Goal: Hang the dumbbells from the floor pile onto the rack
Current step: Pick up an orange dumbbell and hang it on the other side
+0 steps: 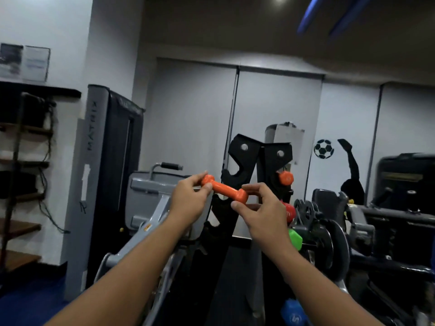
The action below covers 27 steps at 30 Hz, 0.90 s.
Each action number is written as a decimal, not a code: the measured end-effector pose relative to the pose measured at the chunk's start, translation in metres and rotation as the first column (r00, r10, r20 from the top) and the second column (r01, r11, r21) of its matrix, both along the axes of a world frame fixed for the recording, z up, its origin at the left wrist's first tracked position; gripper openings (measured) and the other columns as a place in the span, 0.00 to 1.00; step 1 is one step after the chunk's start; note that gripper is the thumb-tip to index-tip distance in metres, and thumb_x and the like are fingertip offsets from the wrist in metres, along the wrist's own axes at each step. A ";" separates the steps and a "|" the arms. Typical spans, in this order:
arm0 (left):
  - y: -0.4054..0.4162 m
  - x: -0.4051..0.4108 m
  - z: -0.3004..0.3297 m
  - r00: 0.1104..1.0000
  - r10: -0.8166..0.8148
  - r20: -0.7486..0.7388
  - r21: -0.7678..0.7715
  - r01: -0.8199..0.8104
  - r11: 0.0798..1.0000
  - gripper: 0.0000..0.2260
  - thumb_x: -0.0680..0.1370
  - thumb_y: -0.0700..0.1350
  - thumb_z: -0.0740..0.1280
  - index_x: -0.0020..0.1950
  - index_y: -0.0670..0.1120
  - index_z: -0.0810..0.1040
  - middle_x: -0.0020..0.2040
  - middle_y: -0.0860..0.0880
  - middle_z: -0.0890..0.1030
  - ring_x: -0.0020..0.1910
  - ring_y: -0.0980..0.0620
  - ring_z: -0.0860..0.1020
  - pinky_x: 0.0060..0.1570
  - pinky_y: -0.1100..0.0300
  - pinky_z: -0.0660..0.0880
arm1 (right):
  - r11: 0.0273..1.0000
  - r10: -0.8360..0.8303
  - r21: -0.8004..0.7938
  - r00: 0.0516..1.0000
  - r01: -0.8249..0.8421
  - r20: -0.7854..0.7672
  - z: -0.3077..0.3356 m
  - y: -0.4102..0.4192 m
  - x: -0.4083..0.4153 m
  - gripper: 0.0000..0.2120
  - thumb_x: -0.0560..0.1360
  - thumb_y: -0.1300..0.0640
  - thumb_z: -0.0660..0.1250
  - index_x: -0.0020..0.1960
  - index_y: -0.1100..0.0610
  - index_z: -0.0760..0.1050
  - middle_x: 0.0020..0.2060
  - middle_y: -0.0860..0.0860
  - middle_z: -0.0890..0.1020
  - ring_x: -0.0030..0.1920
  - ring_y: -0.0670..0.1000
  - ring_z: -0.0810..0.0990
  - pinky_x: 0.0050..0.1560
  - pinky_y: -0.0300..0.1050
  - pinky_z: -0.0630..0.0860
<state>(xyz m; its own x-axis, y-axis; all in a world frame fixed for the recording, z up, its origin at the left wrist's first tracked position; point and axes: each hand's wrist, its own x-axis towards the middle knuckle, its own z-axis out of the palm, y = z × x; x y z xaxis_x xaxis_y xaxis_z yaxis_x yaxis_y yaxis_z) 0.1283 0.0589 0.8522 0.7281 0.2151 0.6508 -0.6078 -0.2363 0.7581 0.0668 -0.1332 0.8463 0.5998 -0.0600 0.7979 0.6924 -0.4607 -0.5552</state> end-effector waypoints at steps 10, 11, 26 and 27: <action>-0.014 0.099 0.062 0.986 -0.134 -0.097 -0.123 0.122 0.985 0.12 0.81 0.36 0.70 0.64 0.41 0.83 0.52 0.44 0.87 0.52 0.46 0.86 0.61 0.47 0.82 | 0.997 -0.074 -0.005 0.987 0.076 0.140 0.028 0.010 0.080 0.19 0.74 0.58 0.79 0.63 0.52 0.80 0.56 0.45 0.79 0.53 0.44 0.82 0.55 0.36 0.80; -0.014 0.107 0.066 0.988 -0.117 -0.100 -0.107 0.106 0.989 0.12 0.81 0.37 0.70 0.64 0.41 0.83 0.52 0.45 0.87 0.51 0.47 0.86 0.58 0.49 0.82 | 0.996 -0.077 -0.028 0.987 0.082 0.140 0.030 0.011 0.089 0.18 0.75 0.57 0.78 0.64 0.52 0.79 0.57 0.45 0.79 0.54 0.44 0.82 0.57 0.40 0.81; -0.048 0.144 0.091 0.891 -0.260 -0.372 0.018 0.287 0.958 0.16 0.82 0.35 0.60 0.53 0.46 0.87 0.43 0.45 0.86 0.39 0.51 0.81 0.42 0.57 0.76 | 0.955 -0.266 -0.069 0.937 0.288 0.227 0.046 0.016 0.125 0.19 0.73 0.52 0.80 0.63 0.53 0.82 0.54 0.48 0.79 0.53 0.49 0.80 0.59 0.45 0.78; -0.048 0.143 0.090 0.882 -0.281 -0.377 -0.010 0.300 0.954 0.16 0.82 0.34 0.59 0.50 0.46 0.87 0.37 0.46 0.85 0.34 0.53 0.79 0.40 0.57 0.75 | 0.947 -0.275 -0.104 0.935 0.304 0.224 0.048 0.017 0.125 0.19 0.74 0.51 0.79 0.63 0.52 0.82 0.54 0.48 0.79 0.52 0.48 0.80 0.58 0.43 0.77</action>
